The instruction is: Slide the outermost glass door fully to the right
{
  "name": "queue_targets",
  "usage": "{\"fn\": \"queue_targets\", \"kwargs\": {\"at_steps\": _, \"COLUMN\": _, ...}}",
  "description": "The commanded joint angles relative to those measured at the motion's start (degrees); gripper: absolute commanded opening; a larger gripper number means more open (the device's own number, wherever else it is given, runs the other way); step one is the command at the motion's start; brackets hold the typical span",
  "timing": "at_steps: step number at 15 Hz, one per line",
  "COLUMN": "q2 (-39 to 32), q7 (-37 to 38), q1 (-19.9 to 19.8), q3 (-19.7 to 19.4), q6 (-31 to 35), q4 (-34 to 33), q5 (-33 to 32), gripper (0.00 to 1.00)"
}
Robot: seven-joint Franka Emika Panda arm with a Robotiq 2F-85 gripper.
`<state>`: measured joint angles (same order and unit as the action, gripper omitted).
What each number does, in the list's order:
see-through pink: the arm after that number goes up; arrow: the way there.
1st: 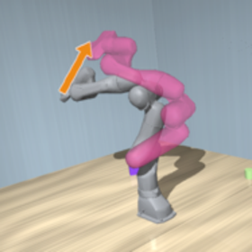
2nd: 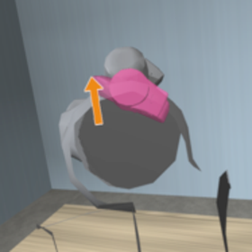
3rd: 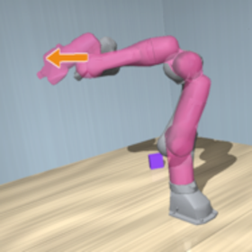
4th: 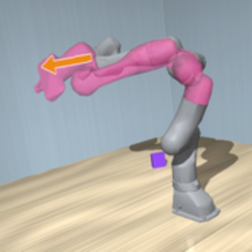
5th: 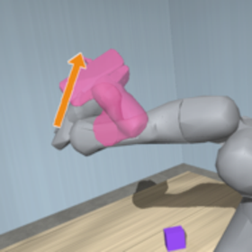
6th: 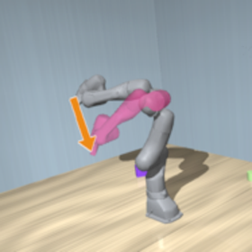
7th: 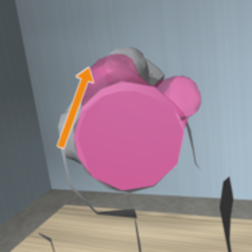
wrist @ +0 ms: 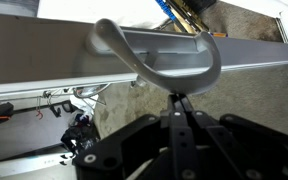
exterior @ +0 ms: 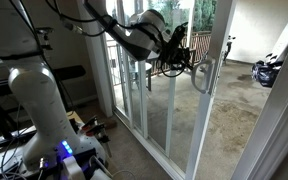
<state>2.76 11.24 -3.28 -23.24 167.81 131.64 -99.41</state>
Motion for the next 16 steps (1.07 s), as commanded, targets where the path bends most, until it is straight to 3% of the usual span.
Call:
{"fn": "queue_targets", "kwargs": {"at_steps": 1, "q2": -2.2, "q7": -8.2, "q1": -1.0, "q3": -1.3, "q6": 2.5, "q4": -1.4, "q5": 5.3, "gripper": 0.04}}
{"fn": "queue_targets", "kwargs": {"at_steps": 2, "q2": -2.7, "q7": -10.8, "q1": -4.7, "q3": 2.0, "q6": 3.1, "q4": -1.6, "q5": 7.8, "gripper": 0.04}}
{"fn": "queue_targets", "kwargs": {"at_steps": 4, "q2": -3.7, "q7": -15.3, "q1": -6.0, "q3": 2.6, "q6": 3.5, "q4": -2.3, "q5": 12.9, "gripper": 0.04}}
{"fn": "queue_targets", "kwargs": {"at_steps": 5, "q2": -4.1, "q7": -18.5, "q1": -3.7, "q3": 0.3, "q6": 3.4, "q4": -2.8, "q5": 16.4, "gripper": 0.04}}
{"fn": "queue_targets", "kwargs": {"at_steps": 12, "q2": -5.1, "q7": -35.7, "q1": -3.3, "q3": 1.3, "q6": 0.5, "q4": -5.7, "q5": 37.5, "gripper": 0.04}}
{"fn": "queue_targets", "kwargs": {"at_steps": 14, "q2": -5.2, "q7": -38.1, "q1": -3.5, "q3": 1.1, "q6": 0.0, "q4": -5.6, "q5": 39.8, "gripper": 0.04}}
{"fn": "queue_targets", "kwargs": {"at_steps": 15, "q2": -5.4, "q7": -37.9, "q1": -6.6, "q3": 3.8, "q6": -0.2, "q4": -5.6, "q5": 38.6, "gripper": 0.04}}
{"fn": "queue_targets", "kwargs": {"at_steps": 16, "q2": -5.3, "q7": -38.1, "q1": -6.9, "q3": 3.9, "q6": -0.4, "q4": -5.6, "q5": 38.0, "gripper": 0.04}}
